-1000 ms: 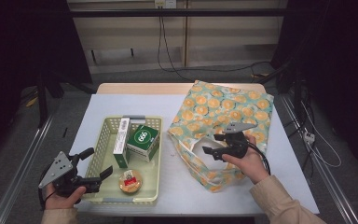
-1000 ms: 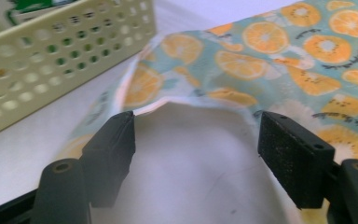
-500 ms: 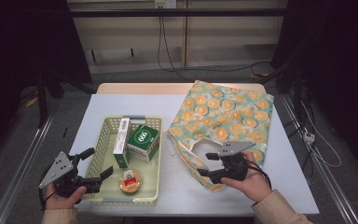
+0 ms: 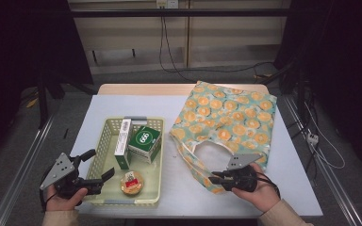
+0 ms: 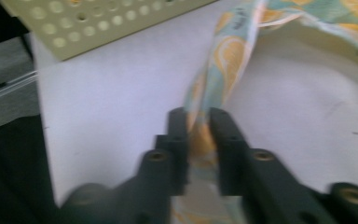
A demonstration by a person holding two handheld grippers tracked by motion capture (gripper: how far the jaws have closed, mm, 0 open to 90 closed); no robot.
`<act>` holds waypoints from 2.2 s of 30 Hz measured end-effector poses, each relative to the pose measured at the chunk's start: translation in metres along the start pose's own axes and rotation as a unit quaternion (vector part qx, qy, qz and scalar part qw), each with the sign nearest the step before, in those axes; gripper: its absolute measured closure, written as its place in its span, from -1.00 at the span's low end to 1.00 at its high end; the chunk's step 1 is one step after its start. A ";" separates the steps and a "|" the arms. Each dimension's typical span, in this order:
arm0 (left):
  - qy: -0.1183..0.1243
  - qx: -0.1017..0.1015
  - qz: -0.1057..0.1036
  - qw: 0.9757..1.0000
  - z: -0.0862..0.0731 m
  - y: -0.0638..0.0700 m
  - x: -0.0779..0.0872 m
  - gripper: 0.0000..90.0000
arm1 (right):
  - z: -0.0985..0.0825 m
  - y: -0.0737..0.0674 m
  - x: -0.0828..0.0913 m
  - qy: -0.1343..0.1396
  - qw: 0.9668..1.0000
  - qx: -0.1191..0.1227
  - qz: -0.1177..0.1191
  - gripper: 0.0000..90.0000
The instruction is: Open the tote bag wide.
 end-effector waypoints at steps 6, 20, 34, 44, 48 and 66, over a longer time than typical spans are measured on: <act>-0.002 0.001 0.000 1.000 0.000 0.000 -0.001 -0.87 | 0.009 -0.014 -0.009 0.001 1.000 0.016 0.024 0.97; -0.001 0.000 0.003 1.000 -0.001 -0.003 0.003 -0.87 | 0.063 0.030 -0.025 0.034 0.999 -0.018 0.010 0.99; -0.001 0.002 0.003 1.000 -0.001 -0.003 0.002 -0.87 | 0.064 0.135 -0.009 0.044 0.991 -0.100 -0.083 0.98; 0.002 0.010 0.007 1.000 -0.003 -0.004 0.005 -0.87 | 0.047 0.182 -0.020 0.035 0.983 -0.137 -0.117 0.98; 0.003 0.010 0.006 1.000 -0.002 -0.005 0.004 -0.87 | 0.047 0.198 -0.022 0.034 0.982 -0.141 -0.119 0.98; 0.005 0.016 0.012 1.000 -0.004 -0.010 0.002 -0.87 | 0.045 0.215 -0.013 0.029 0.970 -0.174 -0.166 -0.41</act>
Point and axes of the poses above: each handheld gripper's, and its own axes: x roughly backward along the jaws, z roughly out of its top, y roughly to its right, the point moved 3 cm from there along -x, roughly forward along the jaws, and after that the axes turned 4 degrees about -z, right-handed, at the moved point
